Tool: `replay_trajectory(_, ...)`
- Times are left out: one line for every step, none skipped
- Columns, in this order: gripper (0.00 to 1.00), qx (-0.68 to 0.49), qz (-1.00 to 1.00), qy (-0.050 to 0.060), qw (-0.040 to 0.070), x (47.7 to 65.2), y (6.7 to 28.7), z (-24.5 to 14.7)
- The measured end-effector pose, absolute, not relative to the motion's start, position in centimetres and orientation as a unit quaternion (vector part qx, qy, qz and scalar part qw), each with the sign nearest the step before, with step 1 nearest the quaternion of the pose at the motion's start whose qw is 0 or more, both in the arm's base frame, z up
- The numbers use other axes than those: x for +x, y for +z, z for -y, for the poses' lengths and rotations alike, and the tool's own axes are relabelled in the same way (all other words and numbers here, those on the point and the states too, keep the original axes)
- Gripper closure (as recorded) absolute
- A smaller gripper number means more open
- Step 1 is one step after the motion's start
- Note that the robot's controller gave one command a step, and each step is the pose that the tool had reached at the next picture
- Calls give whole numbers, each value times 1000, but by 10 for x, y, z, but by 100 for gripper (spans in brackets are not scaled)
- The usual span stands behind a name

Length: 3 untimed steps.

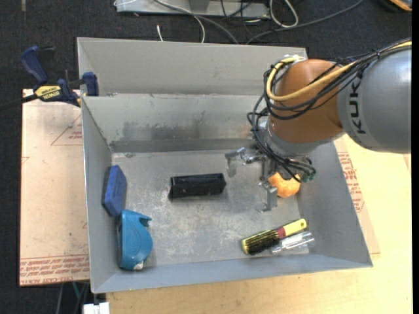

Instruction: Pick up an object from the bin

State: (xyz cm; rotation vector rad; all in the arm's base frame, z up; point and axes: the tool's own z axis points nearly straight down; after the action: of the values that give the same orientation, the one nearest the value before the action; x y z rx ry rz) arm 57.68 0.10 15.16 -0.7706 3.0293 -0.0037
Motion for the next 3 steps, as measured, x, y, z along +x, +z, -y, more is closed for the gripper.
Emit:
replay_trajectory(0,-121,-993,0,9,591,126,-14)
replay_trajectory(0,-174,-985,-1,7,590,93,-63)
replay_trajectory(100,-231,-973,-2,12,607,72,-98)
